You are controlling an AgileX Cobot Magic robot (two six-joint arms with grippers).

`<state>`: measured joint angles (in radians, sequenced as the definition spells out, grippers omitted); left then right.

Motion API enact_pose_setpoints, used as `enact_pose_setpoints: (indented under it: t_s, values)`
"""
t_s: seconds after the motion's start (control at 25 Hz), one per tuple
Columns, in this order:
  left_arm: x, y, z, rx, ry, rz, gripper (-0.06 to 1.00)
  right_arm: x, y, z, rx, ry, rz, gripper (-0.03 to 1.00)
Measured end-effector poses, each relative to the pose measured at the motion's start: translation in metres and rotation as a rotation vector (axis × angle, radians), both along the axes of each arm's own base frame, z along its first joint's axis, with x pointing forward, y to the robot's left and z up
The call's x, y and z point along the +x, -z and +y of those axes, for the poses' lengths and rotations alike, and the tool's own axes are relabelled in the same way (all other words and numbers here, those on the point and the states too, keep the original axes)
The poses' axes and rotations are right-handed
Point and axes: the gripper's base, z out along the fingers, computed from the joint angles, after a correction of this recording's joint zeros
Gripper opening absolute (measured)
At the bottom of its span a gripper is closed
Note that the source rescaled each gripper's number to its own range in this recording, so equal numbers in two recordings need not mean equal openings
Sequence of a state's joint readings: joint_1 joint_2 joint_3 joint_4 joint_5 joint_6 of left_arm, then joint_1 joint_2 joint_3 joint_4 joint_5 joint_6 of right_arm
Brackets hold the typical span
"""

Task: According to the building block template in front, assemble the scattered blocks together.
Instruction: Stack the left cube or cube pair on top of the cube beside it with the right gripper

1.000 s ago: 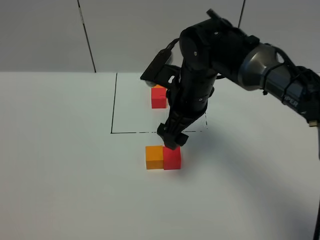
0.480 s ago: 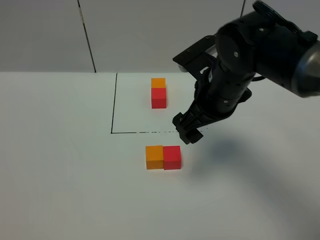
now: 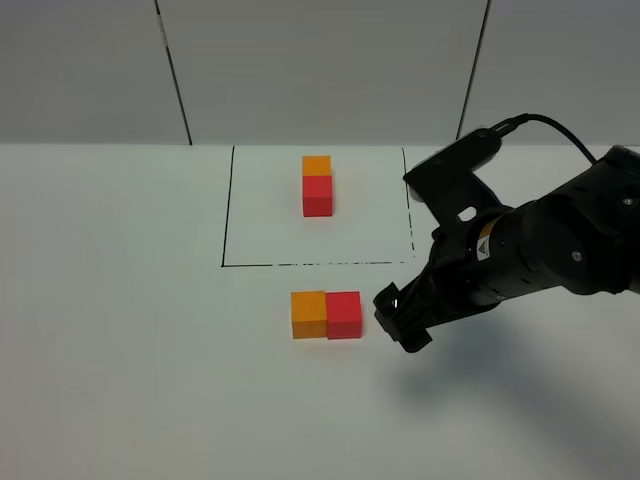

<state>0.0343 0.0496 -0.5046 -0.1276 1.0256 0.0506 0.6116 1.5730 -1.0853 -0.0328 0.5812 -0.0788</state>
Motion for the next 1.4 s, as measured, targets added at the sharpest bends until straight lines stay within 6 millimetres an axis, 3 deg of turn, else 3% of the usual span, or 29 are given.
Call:
enact_pose_setpoints:
  t_s: [0.2,0.4,0.6,0.8,1.0,1.4]
  values:
    - [0.000,0.000,0.000,0.000,0.000,0.000,0.88,-0.002,-0.005,0.025,-0.113,-0.245,-0.130,1.00]
    - [0.000,0.000,0.000,0.000,0.000,0.000,0.88,0.030,-0.004,0.057,-0.265,-0.379,-0.127,1.00]
    - [0.000,0.000,0.000,0.000,0.000,0.000,0.88,0.070,0.024,0.092,-0.465,-0.578,0.018,1.00]
    - [0.000,0.000,0.000,0.000,0.000,0.000,0.88,0.096,0.049,0.119,-0.511,-0.717,0.088,1.00]
    - [0.000,0.000,0.000,0.000,0.000,0.000,0.88,0.106,0.070,0.132,-0.502,-0.785,0.098,1.00]
    - [0.000,0.000,0.000,0.001,0.001,0.000,0.88,0.108,0.106,0.135,-0.522,-0.809,0.168,0.98]
